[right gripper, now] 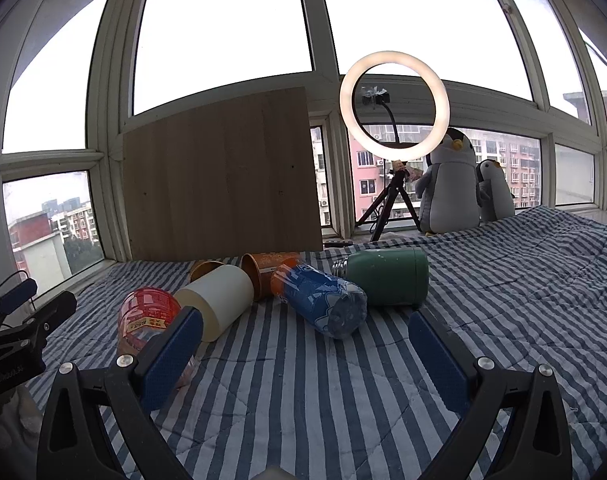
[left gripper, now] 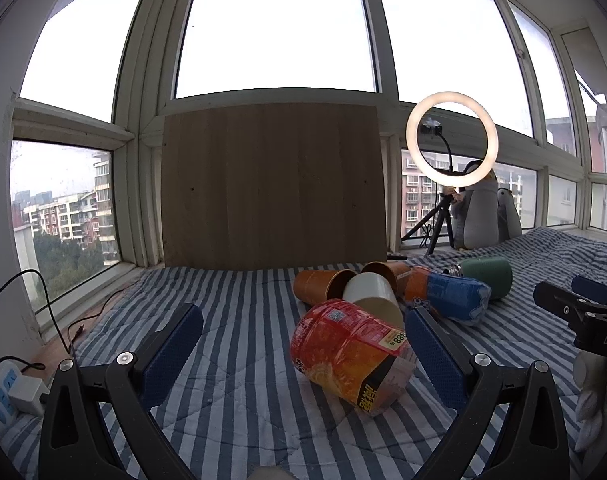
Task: Flip cup upside down
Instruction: 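Move the right tool down to the white cup and close around it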
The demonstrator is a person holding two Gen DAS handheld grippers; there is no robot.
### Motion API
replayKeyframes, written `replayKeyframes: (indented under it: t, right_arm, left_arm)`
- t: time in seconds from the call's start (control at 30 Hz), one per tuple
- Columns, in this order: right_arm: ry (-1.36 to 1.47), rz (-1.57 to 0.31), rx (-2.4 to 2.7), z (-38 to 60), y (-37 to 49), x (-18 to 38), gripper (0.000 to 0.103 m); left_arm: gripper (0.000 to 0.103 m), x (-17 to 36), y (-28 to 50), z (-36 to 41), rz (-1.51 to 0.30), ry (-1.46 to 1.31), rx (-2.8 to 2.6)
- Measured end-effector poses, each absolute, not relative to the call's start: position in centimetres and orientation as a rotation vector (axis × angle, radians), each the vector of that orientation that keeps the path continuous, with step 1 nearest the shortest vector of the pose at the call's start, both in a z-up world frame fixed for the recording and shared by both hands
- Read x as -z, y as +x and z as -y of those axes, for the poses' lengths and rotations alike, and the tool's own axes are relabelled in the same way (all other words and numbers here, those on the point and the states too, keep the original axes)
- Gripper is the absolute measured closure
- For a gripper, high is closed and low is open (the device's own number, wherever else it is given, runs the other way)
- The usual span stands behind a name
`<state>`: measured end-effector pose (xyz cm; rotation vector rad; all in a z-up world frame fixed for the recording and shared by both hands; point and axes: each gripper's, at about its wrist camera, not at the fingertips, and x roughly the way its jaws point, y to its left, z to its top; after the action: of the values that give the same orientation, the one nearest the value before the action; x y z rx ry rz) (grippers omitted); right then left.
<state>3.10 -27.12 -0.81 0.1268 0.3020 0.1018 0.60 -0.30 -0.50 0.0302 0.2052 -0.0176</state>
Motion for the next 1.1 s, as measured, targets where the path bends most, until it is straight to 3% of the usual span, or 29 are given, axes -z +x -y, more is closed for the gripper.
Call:
replayKeyframes:
  t: [0.47,0.97,1.1]
  right_arm:
    - [0.18,-0.412,-0.109,27.0,6.5,-0.3,0.002]
    - [0.183,-0.661,-0.19,22.3,16.2,-1.1,0.002]
    - [0.197,-0.728,-0.252,21.2,19.9,-1.7,0.01]
  left_arm:
    - [0.0,0.1,1.1,-1.0,-0.256,-0.005,0.045]
    - [0.0,-1.1,1.9,-4.4,-0.276,-0.127,0.031]
    - [0.0,-1.4,1.6,-4.8,-0.264,-0.14,0.032]
